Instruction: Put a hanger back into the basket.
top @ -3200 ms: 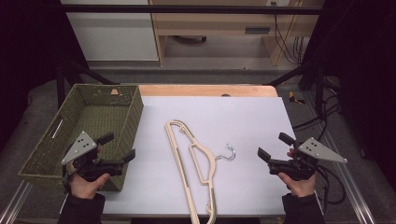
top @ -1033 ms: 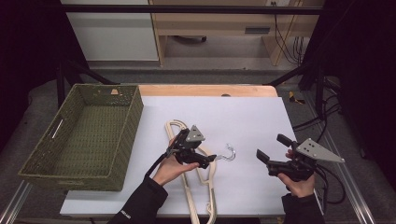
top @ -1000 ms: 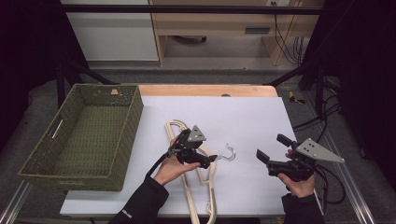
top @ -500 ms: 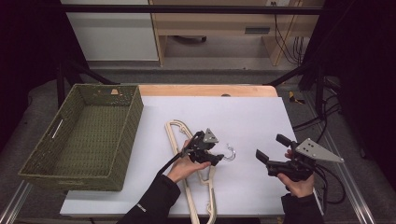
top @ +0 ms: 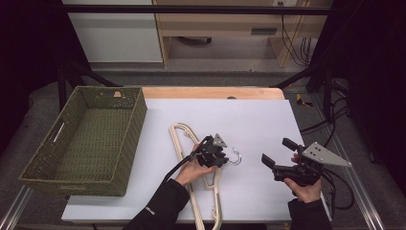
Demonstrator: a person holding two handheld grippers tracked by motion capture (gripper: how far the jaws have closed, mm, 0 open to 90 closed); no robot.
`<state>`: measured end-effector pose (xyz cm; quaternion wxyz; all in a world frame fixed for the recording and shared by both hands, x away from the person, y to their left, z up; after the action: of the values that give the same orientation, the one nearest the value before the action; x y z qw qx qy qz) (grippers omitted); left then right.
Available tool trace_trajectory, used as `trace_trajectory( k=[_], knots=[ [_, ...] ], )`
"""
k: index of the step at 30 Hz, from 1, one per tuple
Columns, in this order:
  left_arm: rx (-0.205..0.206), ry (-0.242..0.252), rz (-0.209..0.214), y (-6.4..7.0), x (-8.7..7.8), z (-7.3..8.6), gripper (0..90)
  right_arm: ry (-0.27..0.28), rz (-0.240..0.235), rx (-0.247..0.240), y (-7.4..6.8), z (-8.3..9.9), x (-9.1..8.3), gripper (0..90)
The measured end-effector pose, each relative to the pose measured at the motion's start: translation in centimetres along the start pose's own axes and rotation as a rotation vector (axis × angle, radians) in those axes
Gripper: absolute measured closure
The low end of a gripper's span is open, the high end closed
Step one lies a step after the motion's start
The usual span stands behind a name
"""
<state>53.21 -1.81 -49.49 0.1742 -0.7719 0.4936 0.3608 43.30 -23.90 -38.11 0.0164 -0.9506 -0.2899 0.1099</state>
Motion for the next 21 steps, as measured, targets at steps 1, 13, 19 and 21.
trace_trajectory(
  k=[1,13,19,21],
  knots=[
    [-0.001,-0.001,0.003,0.0,0.1,0.0,77.0,0.000,0.000,0.000,0.0,0.0,0.0,5.3],
    [0.022,-0.008,0.027,-0.3,0.1,0.1,86.7,-0.006,-0.001,-0.003,0.0,0.1,0.1,5.4],
    [0.046,0.001,0.022,-0.4,-0.6,0.0,87.8,-0.014,-0.004,-0.002,-0.2,0.3,0.3,5.5],
    [0.046,0.000,0.018,-0.4,-0.8,-0.1,88.6,-0.018,-0.007,-0.001,-0.3,0.4,0.5,5.9]
  ],
)
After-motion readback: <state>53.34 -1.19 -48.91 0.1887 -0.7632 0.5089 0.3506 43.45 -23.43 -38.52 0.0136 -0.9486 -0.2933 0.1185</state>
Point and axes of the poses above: each handheld gripper's, and its own axes: x roughly forward along the jaws, z roughly out of its underside, y roughly to its right, the point moved 4 cm from there along x, roughly forward along the jaws, and after that the axes turned 3 degrees about z, right-handed, at the moved point
